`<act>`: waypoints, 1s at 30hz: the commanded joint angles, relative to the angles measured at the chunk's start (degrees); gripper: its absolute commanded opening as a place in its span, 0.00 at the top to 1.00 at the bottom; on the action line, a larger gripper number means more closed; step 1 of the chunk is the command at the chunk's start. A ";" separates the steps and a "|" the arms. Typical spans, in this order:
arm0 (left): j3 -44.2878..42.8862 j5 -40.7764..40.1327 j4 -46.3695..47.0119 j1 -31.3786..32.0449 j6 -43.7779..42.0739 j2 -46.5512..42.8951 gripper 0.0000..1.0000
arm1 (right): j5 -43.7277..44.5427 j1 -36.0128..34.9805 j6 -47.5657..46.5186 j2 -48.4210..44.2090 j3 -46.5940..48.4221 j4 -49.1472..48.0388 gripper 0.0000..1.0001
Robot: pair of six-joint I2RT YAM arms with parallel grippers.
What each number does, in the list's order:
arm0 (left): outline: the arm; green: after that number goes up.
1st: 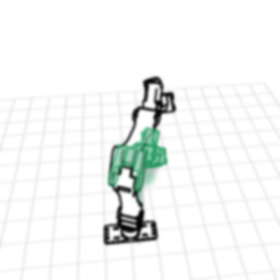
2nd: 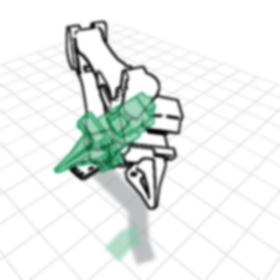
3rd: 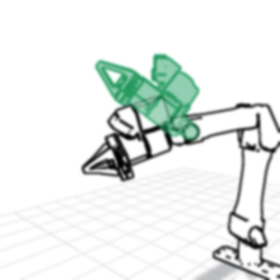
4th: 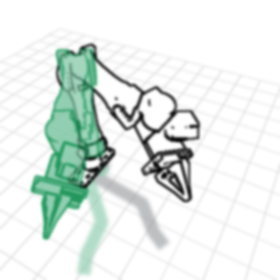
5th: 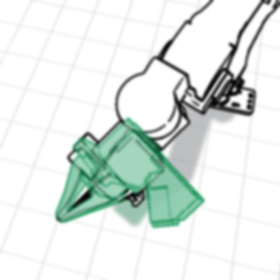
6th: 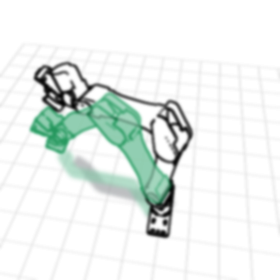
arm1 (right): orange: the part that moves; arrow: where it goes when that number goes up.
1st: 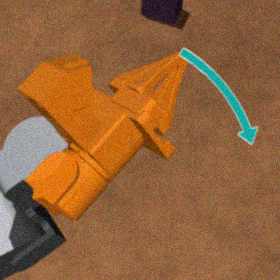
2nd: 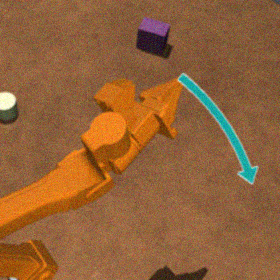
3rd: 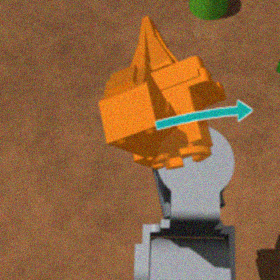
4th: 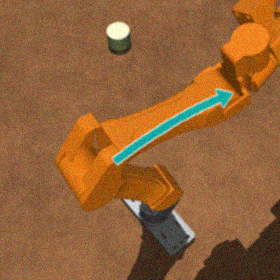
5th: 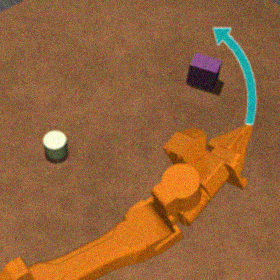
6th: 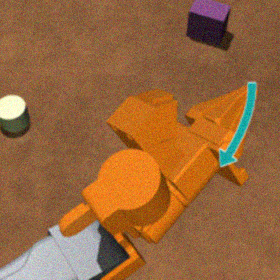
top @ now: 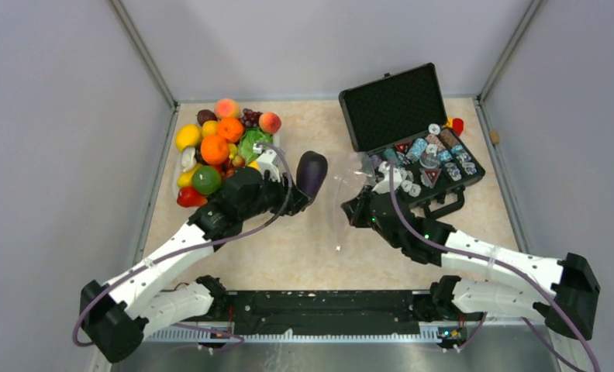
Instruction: Place the food in the zip-top bag and seal the zipper
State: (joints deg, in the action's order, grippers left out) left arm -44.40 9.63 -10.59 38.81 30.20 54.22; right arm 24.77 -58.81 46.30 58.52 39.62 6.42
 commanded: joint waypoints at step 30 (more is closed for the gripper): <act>-18.20 -33.45 -28.04 -14.15 -16.47 -1.59 0.73 | 1.38 0.29 -4.63 -2.00 3.58 0.61 1.00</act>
State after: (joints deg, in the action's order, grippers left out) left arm -62.76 -22.37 -38.30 25.23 15.18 54.72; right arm 26.92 -58.76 43.13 56.53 39.94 9.08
